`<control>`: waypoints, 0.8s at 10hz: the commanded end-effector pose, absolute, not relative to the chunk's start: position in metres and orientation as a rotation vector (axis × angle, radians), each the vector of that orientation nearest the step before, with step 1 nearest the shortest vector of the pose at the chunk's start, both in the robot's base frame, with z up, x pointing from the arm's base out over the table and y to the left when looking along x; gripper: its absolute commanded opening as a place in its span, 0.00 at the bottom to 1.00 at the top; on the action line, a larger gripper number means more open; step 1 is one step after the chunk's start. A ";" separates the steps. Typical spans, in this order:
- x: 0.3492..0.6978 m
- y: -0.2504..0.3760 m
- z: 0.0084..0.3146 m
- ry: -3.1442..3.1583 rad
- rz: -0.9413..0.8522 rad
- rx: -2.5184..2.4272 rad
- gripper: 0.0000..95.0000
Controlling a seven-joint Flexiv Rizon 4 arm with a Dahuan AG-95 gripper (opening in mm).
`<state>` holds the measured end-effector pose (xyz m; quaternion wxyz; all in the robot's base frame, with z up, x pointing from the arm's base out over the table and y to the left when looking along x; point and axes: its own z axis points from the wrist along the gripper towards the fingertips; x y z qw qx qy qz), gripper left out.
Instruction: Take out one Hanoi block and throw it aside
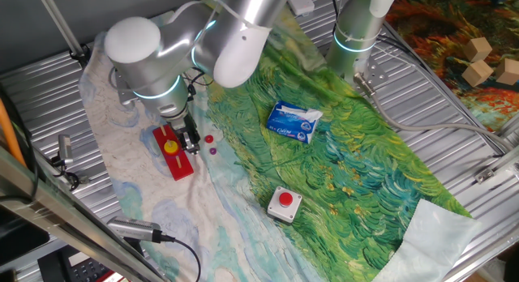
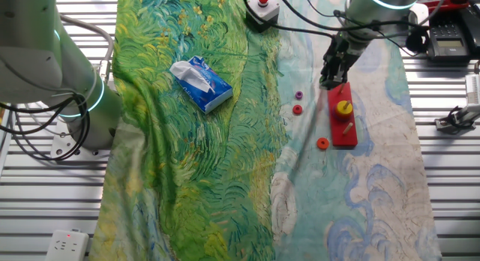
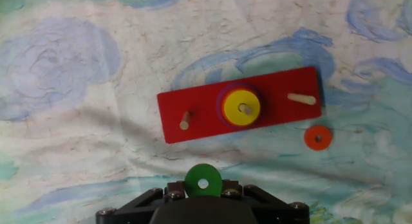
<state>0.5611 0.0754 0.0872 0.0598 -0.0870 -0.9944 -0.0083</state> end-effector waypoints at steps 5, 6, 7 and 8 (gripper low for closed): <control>0.528 0.075 0.073 -3.000 -0.036 -0.244 0.00; 0.521 0.080 0.066 -3.007 -0.037 -0.252 0.00; 0.515 0.087 0.060 -3.013 -0.037 -0.267 0.00; 0.513 0.091 0.057 -3.016 -0.037 -0.271 0.00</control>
